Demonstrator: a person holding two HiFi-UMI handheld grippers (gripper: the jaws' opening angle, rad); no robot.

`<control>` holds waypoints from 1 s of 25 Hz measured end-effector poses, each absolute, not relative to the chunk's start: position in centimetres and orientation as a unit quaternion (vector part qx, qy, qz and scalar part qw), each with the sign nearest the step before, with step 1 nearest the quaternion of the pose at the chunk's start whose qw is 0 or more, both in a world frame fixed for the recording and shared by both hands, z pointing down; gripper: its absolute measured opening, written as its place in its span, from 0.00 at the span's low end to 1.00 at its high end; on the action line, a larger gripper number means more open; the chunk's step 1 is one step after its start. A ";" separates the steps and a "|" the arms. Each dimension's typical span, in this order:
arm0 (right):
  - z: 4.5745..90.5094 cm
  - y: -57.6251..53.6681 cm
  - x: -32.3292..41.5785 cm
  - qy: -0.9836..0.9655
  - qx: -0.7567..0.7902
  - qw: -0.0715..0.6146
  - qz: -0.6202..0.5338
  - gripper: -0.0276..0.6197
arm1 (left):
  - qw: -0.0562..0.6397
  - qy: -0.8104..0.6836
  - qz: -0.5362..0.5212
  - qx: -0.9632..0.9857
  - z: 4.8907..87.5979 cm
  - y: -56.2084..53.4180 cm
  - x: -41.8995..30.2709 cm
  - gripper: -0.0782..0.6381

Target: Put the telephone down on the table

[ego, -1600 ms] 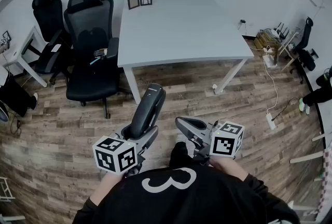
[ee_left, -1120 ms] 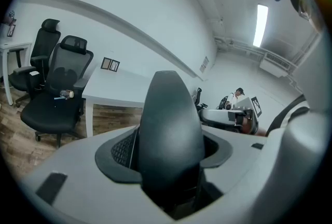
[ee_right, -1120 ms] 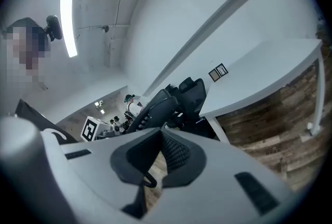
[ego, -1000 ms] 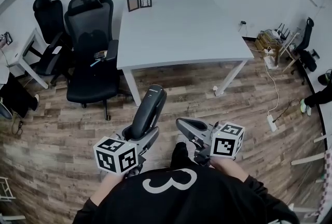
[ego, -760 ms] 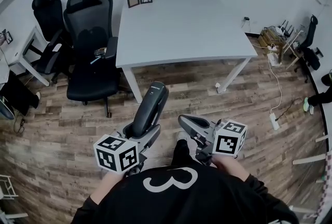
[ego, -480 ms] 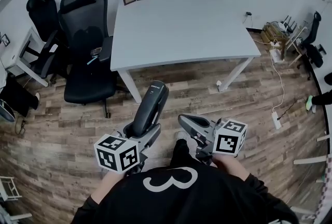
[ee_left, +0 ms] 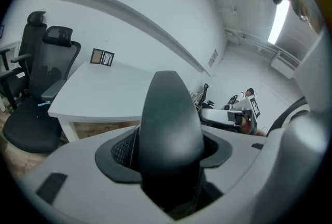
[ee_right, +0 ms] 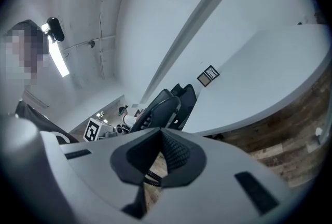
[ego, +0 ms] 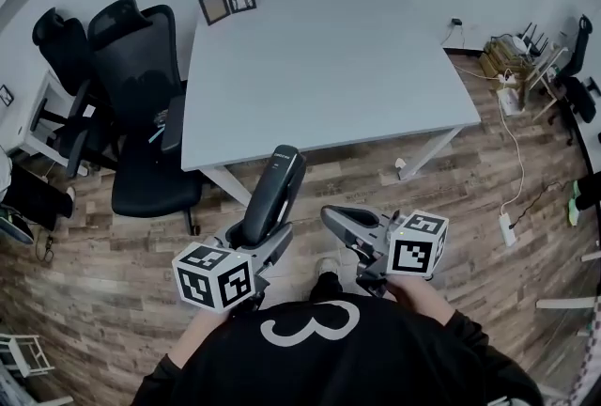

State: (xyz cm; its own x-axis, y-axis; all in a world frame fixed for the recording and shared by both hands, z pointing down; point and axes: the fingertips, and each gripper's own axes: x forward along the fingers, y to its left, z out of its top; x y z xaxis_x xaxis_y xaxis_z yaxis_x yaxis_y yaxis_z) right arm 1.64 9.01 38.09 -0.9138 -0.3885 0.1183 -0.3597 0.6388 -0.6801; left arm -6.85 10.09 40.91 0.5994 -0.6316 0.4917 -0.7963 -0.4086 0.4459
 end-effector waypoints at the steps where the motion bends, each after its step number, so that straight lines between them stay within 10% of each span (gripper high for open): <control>1: 37.9 7.8 2.2 0.905 -0.208 0.021 -0.371 0.05 | 0.332 -0.429 0.123 0.831 40.7 8.9 -6.3 0.51; 25: 36.7 -5.8 7.9 0.900 -0.241 0.032 -0.363 0.06 | 0.323 -0.411 0.101 0.847 39.4 -5.7 -1.4 0.51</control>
State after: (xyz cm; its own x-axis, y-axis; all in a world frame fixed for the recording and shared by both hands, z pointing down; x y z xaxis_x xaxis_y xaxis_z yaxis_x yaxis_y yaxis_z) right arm 7.94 -5.79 36.68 -0.8816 -0.4573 0.1170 -0.4106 0.6207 -0.6679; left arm -1.38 -5.71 39.44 0.6422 -0.6304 0.4362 -0.7607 -0.4536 0.4643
